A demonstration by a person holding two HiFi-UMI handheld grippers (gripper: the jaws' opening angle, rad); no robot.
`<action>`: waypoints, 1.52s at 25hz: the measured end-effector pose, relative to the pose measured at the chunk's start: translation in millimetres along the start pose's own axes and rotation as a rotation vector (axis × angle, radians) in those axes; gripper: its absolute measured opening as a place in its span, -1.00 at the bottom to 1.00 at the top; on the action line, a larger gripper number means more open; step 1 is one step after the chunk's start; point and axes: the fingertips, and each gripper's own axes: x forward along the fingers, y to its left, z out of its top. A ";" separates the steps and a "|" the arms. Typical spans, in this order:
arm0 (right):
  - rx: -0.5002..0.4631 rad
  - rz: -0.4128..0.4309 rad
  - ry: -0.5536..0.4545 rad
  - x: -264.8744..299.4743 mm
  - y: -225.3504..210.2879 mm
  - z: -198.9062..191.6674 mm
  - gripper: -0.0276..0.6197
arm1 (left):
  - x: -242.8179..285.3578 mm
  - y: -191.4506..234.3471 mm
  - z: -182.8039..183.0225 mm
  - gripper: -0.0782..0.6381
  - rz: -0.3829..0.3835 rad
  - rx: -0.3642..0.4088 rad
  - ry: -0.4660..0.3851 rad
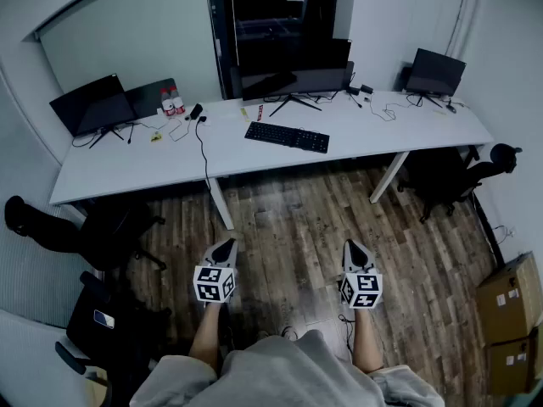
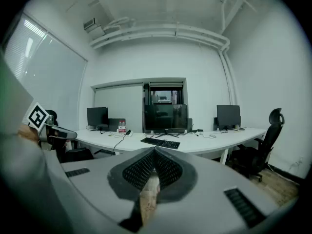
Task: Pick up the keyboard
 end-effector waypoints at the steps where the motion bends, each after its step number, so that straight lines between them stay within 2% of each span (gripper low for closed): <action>1: -0.002 -0.001 0.001 -0.5 -0.1 0.4 -0.91 | -0.1 -0.7 0.1 -0.71 -0.001 0.001 0.001; 9: -0.006 -0.003 0.012 -6.7 -0.1 -4.7 -0.91 | -2.6 -5.6 -6.0 -0.71 -0.002 0.000 0.010; 12: 0.014 0.011 -0.001 -9.8 0.1 -5.7 -0.91 | -2.3 -12.0 -10.2 -0.70 -0.035 -0.015 0.015; 13: 0.029 0.030 -0.007 -10.4 1.6 -6.3 -0.91 | -1.4 -16.3 -12.7 -0.52 -0.060 -0.016 0.024; 14: 0.044 0.056 -0.012 -10.5 4.3 -7.5 -0.76 | -0.7 -20.8 -15.1 -0.25 -0.083 -0.016 0.033; 15: 0.056 0.083 -0.014 -10.3 7.4 -9.3 -0.34 | -0.5 -24.5 -16.8 -0.09 -0.099 -0.015 0.037; 16: 0.062 0.103 -0.013 -10.1 9.8 -11.5 0.04 | -0.8 -27.2 -17.7 -0.04 -0.106 -0.014 0.037; 17: 0.058 0.113 -0.009 -10.3 11.1 -13.6 0.21 | -1.1 -29.3 -18.4 0.01 -0.108 -0.012 0.035; 18: 0.049 0.116 -0.004 -10.8 11.7 -15.4 0.26 | -1.2 -31.3 -19.1 0.01 -0.108 -0.008 0.034; 26: 0.030 0.110 0.018 -12.1 5.7 -26.1 0.28 | 2.2 -45.2 -24.4 0.01 -0.106 0.014 0.043; 38: 0.012 0.136 0.015 -5.7 -20.1 -30.2 0.25 | 16.0 -62.5 -22.7 0.01 -0.059 0.018 0.034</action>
